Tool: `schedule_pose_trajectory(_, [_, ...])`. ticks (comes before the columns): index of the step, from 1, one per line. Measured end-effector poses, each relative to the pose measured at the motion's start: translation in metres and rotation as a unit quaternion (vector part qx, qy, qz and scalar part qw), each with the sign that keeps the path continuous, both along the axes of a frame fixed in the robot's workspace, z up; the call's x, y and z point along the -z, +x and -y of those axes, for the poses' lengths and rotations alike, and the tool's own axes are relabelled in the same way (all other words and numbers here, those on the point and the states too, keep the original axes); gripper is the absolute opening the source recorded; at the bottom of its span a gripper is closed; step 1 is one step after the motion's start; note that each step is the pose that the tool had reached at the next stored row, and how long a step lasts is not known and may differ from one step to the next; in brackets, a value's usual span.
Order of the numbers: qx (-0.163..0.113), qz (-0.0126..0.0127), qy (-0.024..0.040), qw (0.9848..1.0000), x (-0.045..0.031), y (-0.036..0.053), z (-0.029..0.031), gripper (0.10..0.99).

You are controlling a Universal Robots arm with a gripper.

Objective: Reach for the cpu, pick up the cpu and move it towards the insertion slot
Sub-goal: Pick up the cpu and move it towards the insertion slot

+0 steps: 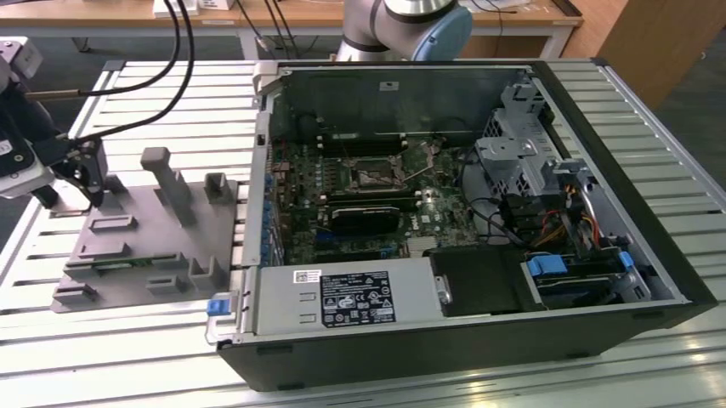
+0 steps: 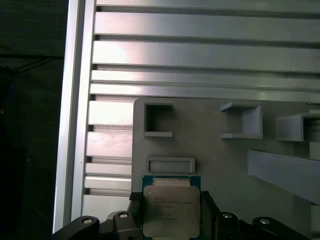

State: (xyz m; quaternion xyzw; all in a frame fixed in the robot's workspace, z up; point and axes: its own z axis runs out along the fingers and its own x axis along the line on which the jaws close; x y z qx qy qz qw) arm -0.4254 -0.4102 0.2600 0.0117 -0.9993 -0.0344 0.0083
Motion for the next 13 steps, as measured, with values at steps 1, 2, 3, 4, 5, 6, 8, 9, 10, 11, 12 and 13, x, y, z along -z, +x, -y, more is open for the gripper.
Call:
schedule_pose_trajectory(1, [0.0, 0.0, 0.0, 1.0, -0.0007, 0.0, 0.0, 0.545])
schedule_pose_trajectory(2, [0.0, -0.0001, 0.0, 1.0, -0.0018, 0.0, 0.0, 0.545])
schedule_pose_trajectory(3, [0.0, 0.0, 0.0, 1.0, -0.0029, 0.0, -0.0001, 0.545])
schedule_pose_trajectory(4, [0.0, 0.0, 0.0, 1.0, -0.0042, 0.0, -0.0001, 0.545])
schedule_pose_trajectory(5, [0.0, 0.0, 0.0, 1.0, -0.0055, 0.0, -0.0001, 0.545])
schedule_pose_trajectory(6, [0.0, 0.0, 0.0, 1.0, -0.0067, 0.0, -0.0002, 0.545])
schedule_pose_trajectory(8, [0.0, 0.0, 0.0, 1.0, -0.0087, 0.0, -0.0002, 0.545])
schedule_pose_trajectory(9, [0.0, 0.0, 0.0, 1.0, -0.0095, 0.0, -0.0001, 0.545])
schedule_pose_trajectory(10, [0.0, 0.0, 0.0, 1.0, -0.0101, 0.0, -0.0002, 0.545])
schedule_pose_trajectory(11, [0.0, 0.0, 0.0, 1.0, -0.0106, 0.0, -0.0002, 0.545])
schedule_pose_trajectory(12, [0.0, 0.0, 0.0, 1.0, -0.0113, 0.0, -0.0002, 0.545])
schedule_pose_trajectory(13, [0.0, 0.0, 0.0, 1.0, -0.0121, 0.0, -0.0002, 0.545])
